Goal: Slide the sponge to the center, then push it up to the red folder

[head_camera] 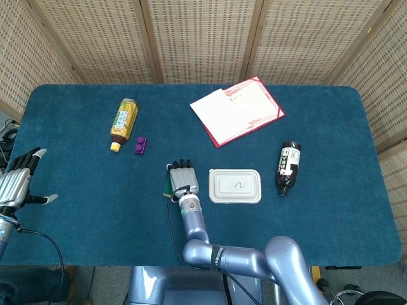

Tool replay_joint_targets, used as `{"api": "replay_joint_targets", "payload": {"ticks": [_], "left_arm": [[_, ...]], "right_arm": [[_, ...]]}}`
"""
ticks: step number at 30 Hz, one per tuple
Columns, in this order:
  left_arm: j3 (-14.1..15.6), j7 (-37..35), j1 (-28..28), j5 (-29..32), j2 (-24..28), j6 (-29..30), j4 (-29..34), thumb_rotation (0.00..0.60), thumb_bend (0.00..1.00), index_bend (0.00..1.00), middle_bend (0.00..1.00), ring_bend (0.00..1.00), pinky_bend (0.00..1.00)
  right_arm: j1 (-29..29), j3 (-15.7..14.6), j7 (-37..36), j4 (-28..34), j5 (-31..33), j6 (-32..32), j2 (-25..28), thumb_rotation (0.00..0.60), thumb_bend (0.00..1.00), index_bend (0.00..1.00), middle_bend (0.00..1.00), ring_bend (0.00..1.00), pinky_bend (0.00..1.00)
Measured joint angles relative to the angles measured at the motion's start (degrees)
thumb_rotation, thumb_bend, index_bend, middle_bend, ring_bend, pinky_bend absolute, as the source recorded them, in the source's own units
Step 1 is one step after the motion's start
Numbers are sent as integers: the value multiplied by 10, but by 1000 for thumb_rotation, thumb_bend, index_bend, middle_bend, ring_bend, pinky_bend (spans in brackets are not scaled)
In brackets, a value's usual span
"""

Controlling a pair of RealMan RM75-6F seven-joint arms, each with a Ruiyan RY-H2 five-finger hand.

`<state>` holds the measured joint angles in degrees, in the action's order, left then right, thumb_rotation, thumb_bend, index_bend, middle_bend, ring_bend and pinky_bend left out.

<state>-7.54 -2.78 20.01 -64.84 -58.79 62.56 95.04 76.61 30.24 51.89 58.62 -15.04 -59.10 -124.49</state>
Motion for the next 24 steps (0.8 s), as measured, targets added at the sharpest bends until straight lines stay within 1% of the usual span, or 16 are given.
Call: {"api": "replay_joint_targets", "payload": {"ticks": [3,9,12,18,24], "left_arm": [[0,0,-1,-2,0,2,1,600,0,0,0,0,0],[0,-2,-2,-5,1,1,1,600,0,0,0,0,0],[0,-3,-4,-9,2,5,4,600,0,0,0,0,0],[0,-2,-6,-14,4,9,8,600,0,0,0,0,0],[1,-6,-8,-17,5,9,9,600,0,0,0,0,0]], "right_arm": [[-2,2,-1,-2,-4,0,-2,600,0,207,243,148,308],[-10,1,3,-1,-12,-1,-2,600,0,218,289,212,431],[-15,-3,5,3,-20,-6,0,600,0,225,297,219,458],[-27,-13,7,25,-42,-14,9,600,0,244,311,225,459],[-44,-26,9,84,-79,-29,43,600,0,249,315,228,459]]}}
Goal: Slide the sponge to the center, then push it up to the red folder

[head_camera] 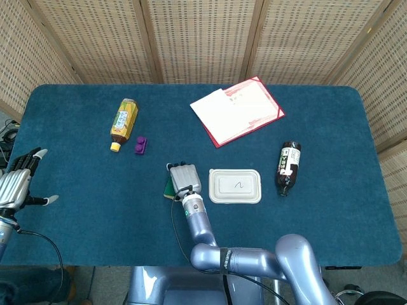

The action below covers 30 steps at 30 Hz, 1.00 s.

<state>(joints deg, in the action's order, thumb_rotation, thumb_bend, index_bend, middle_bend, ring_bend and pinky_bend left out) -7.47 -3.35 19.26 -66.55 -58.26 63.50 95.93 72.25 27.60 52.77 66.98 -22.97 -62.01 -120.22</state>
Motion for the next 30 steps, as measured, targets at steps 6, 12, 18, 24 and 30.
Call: {"api": "replay_joint_targets", "payload": {"ticks": [6,12,18,24,30], "left_arm": [[1,0,-1,-4,1,2,2,600,0,0,0,0,0],[1,11,-2,-6,-1,7,6,600,0,0,0,0,0],[1,27,1,-1,-6,6,9,600,0,0,0,0,0],[2,44,5,9,-12,1,8,600,0,0,0,0,0],[1,55,9,21,-18,-4,6,600,0,0,0,0,0]], "right_arm": [[-26,-22,8,64,-31,-2,72,600,0,250,315,230,459],[-48,-49,4,71,-54,44,142,600,0,250,313,232,459],[-61,-70,-25,28,-55,120,177,600,0,252,310,232,459],[-61,-89,-54,-62,-65,172,179,600,0,255,309,232,460],[-56,-98,-80,-144,-70,212,174,600,0,255,297,221,459]]}}
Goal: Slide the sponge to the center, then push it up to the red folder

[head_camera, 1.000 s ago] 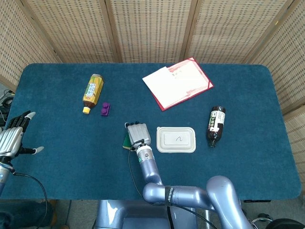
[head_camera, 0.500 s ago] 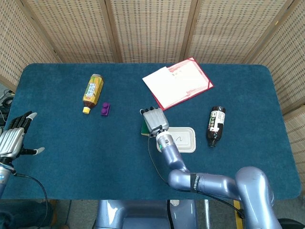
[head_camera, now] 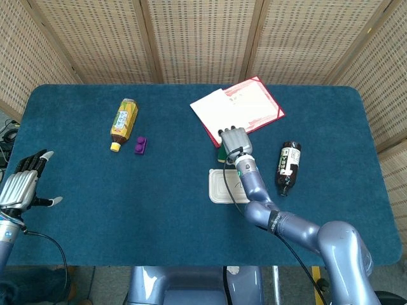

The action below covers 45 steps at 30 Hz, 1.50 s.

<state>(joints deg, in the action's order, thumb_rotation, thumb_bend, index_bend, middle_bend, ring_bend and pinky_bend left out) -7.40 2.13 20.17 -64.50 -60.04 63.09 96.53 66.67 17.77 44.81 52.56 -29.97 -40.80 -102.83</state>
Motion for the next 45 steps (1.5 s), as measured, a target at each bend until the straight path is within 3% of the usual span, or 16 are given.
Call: {"api": "replay_joint_targets", "payload": {"ticks": [12,15,17,19,27,33,39,45], "left_arm": [[1,12,4,6,-4,-4,-1,600,0,0,0,0,0],[1,12,4,9,-5,-6,-2,600,0,0,0,0,0],[1,12,4,11,-5,-7,-3,600,0,0,0,0,0],[1,11,5,12,-5,-8,-4,600,0,0,0,0,0],[0,0,5,14,-2,-15,-7,600,0,0,0,0,0],[1,-7,2,3,2,-9,-2,600,0,0,0,0,0],[1,-15,-5,-13,6,7,4,600,0,0,0,0,0],[5,-20,-21,-46,9,47,14,600,0,0,0,0,0]], "right_arm": [[4,-17,-17,-36,-13,10,-15,600,0,226,250,164,420],[6,-20,-22,-48,-27,8,-21,600,0,170,167,78,335],[7,-22,-23,-54,-28,14,-24,600,0,102,51,6,219],[8,-25,-20,-57,-27,22,-24,600,0,78,7,0,160],[11,-38,0,-50,-24,37,-12,600,0,43,0,0,92],[7,-42,8,1,-26,19,15,600,0,40,0,0,67],[-13,-45,2,109,-50,-33,70,600,0,37,0,0,1],[-72,-59,-54,234,-149,-115,152,600,0,35,0,0,0]]}}
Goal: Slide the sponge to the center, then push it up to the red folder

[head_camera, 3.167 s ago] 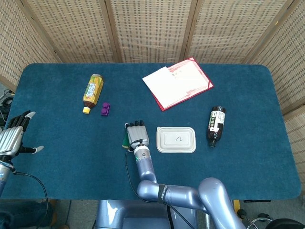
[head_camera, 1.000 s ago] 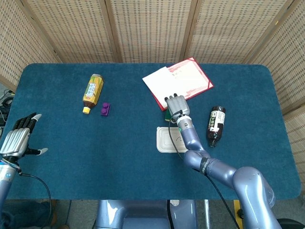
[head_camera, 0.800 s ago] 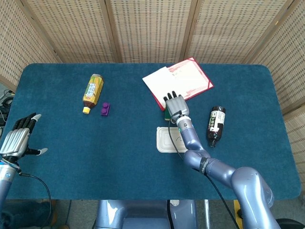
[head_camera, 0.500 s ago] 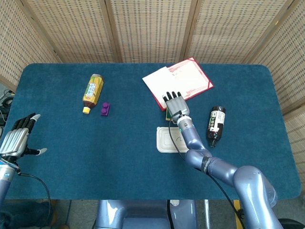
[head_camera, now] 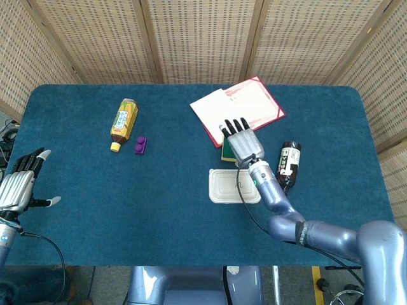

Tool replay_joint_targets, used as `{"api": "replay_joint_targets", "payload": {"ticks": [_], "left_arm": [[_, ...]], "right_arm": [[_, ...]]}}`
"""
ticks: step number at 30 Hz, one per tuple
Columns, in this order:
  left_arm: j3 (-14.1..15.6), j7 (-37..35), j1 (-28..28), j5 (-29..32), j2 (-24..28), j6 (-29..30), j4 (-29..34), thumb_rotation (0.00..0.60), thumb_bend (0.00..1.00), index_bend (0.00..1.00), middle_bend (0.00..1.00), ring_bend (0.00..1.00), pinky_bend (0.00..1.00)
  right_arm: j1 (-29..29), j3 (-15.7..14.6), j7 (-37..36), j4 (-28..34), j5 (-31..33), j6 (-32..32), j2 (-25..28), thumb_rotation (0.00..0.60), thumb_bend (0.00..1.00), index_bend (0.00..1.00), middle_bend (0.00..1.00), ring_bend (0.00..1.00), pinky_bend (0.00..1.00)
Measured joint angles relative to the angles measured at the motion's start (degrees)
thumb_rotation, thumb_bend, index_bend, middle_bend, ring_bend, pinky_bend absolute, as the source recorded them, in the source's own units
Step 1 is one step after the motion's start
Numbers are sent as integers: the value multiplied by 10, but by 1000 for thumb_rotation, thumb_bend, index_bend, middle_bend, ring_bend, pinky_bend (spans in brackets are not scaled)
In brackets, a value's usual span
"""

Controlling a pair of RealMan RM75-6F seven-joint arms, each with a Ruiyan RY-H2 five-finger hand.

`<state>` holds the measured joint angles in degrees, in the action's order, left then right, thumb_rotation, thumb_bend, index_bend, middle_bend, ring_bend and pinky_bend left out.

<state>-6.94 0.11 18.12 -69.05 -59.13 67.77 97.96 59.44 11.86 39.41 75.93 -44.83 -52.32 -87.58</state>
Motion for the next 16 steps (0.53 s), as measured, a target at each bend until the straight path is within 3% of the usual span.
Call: {"api": "replay_joint_targets", "payload": {"ticks": [6,10,16], "left_arm": [[12,-6,-22,-43,1,42,11,600,0,0,0,0,0],[27,-7,-43,-78,-5,78,11,600,0,0,0,0,0],[44,-11,-70,-110,-16,118,-1,600,1,0,0,0,0]], "right_arm": [[-88,-42,-113,63,-163,-98,76,600,0,36,0,0,0],[-171,-88,-203,82,-274,-198,118,600,0,36,0,0,0],[-276,-139,-288,72,-364,-325,139,600,0,27,0,0,0]]}}
